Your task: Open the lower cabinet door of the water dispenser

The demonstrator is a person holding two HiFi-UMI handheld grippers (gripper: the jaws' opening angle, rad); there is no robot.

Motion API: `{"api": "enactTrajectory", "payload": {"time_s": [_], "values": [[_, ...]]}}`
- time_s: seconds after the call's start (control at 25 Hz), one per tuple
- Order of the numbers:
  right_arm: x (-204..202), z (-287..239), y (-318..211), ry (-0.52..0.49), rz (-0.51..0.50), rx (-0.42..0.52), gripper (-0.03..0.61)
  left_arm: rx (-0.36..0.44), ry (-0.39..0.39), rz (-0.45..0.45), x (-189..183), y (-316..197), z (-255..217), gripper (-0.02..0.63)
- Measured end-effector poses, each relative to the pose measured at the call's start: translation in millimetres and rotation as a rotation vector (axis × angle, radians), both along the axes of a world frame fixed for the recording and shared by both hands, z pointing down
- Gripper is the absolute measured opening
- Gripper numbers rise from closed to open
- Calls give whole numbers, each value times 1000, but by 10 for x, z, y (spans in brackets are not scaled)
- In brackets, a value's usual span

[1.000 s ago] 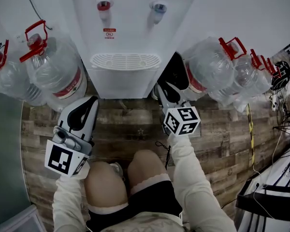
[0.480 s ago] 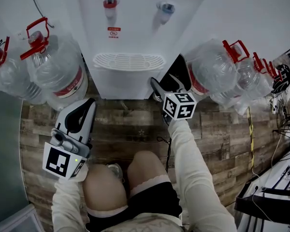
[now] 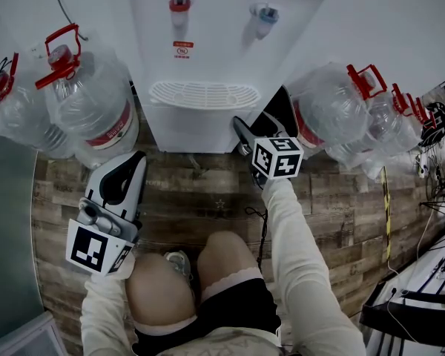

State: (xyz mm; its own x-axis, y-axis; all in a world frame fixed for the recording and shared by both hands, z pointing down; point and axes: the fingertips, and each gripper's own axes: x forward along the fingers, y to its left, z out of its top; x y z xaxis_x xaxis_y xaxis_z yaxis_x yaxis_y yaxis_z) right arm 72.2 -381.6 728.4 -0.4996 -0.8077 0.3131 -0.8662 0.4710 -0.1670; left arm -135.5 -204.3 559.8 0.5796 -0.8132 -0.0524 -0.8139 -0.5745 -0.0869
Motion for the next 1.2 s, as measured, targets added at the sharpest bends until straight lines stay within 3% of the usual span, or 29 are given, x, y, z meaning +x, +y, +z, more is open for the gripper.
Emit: {"api": "enactTrajectory", "payload": {"time_s": [0.36,0.72,1.0,1.2], "values": [[20,-3,183,0,21,6,278,0,8,-4,-43,5,1,3],[27,-13,622,-27,-6,-2,260,19,13,30,160,62,-84,3],[59,-16,998,-31,14,10,152,24,0,37,278,174,-128,3],[-30,-20,1264,-23,-5,21,137,25,-8,36,314,258,-151,3]]}}
